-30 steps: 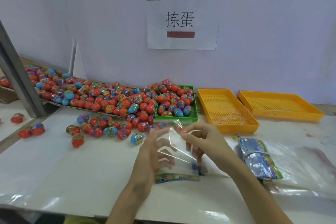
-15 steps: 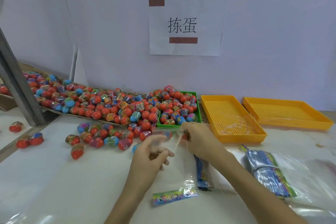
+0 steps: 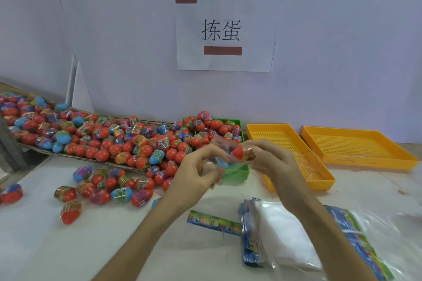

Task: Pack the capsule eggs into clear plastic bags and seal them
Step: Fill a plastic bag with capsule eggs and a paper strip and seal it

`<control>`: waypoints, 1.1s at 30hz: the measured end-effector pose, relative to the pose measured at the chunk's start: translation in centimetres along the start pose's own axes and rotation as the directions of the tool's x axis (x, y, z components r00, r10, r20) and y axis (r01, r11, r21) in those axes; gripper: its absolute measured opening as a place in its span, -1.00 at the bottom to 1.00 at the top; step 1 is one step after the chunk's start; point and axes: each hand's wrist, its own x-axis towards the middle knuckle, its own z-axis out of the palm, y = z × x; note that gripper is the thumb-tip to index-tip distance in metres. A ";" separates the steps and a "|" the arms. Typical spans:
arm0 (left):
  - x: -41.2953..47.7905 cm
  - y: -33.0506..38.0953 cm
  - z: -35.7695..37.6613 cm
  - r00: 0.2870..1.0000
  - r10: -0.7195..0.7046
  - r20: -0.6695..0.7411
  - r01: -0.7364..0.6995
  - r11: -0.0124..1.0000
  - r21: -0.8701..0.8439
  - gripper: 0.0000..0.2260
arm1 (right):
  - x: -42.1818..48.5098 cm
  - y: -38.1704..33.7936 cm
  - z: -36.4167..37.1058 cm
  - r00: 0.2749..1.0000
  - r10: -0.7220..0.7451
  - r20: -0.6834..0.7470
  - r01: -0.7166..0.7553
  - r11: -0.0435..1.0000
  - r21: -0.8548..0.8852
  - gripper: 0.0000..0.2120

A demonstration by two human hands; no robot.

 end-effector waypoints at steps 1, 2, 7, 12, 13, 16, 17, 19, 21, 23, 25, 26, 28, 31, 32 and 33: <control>0.2 -0.3 0.0 1.000 -0.001 -0.001 0.001 1.000 0.022 -0.75 | 0.0 0.1 0.0 1.000 0.005 -0.013 -0.005 1.000 -0.006 -0.78; 0.2 -0.6 0.0 1.000 0.002 -0.009 -0.002 0.999 0.051 -0.74 | 0.0 0.1 0.0 0.999 0.005 -0.033 -0.006 1.000 -0.013 -0.79; -0.2 -1.6 1.0 0.987 0.101 -0.123 -0.066 0.962 0.264 -0.67 | 0.0 0.6 0.1 0.996 -0.012 -0.085 0.004 0.995 -0.099 -0.80; -0.4 -1.9 1.1 0.966 0.180 -0.184 -0.093 0.909 0.405 -0.65 | -0.1 0.9 0.5 0.997 -0.010 -0.076 -0.002 0.988 -0.156 -0.77; -0.4 -1.9 1.1 0.965 0.185 -0.188 -0.089 0.899 0.428 -0.64 | -0.2 0.9 0.5 0.997 -0.016 -0.076 0.004 0.987 -0.158 -0.77; -0.3 -1.9 1.0 0.962 0.210 -0.172 -0.103 0.869 0.484 -0.67 | -0.2 0.8 0.5 0.997 -0.034 -0.075 0.022 0.988 -0.154 -0.78; -0.3 -1.9 0.9 0.961 0.220 -0.166 -0.109 0.856 0.505 -0.71 | -0.2 0.7 0.4 0.996 -0.040 -0.074 0.028 0.989 -0.147 -0.79; -0.3 -1.8 0.7 0.956 0.250 -0.152 -0.133 0.835 0.534 -0.80 | -0.3 0.6 0.4 0.996 -0.052 -0.072 0.043 0.991 -0.130 -0.80; -0.3 -1.7 0.5 0.943 0.295 -0.152 -0.163 0.811 0.561 -0.82 | -0.3 0.6 0.5 0.996 -0.057 -0.072 0.047 0.991 -0.127 -0.79; -0.4 -1.7 0.4 0.920 0.351 -0.173 -0.190 0.788 0.586 -0.83 | -0.3 0.7 0.6 0.995 -0.050 -0.085 0.039 0.992 -0.119 -0.79; -0.6 -1.9 0.3 0.890 0.415 -0.189 -0.231 0.768 0.598 -0.81 | -0.2 0.9 0.8 0.994 -0.026 -0.105 0.017 0.996 -0.087 -0.78; -0.7 -1.9 0.3 0.880 0.433 -0.193 -0.252 0.772 0.584 -0.80 | -0.2 1.0 0.8 0.993 -0.013 -0.116 0.005 0.998 -0.070 -0.79; -0.8 -2.0 0.2 0.864 0.462 -0.198 -0.288 0.778 0.558 -0.81 | -0.1 1.1 0.9 0.991 0.004 -0.132 -0.011 0.998 -0.056 -0.84; -0.9 -1.9 0.0 0.838 0.504 -0.209 -0.308 0.753 0.581 -0.84 | 0.0 1.4 1.0 0.988 0.017 -0.153 -0.028 0.997 -0.068 -0.86; -1.0 -1.9 -0.1 0.836 0.507 -0.211 -0.306 0.749 0.588 -0.84 | 0.0 1.3 1.0 0.987 0.019 -0.157 -0.030 0.997 -0.073 -0.85; -1.0 -1.9 -0.1 0.840 0.498 -0.213 -0.298 0.754 0.586 -0.85 | 0.0 1.2 1.0 0.987 0.013 -0.158 -0.027 0.996 -0.086 -0.85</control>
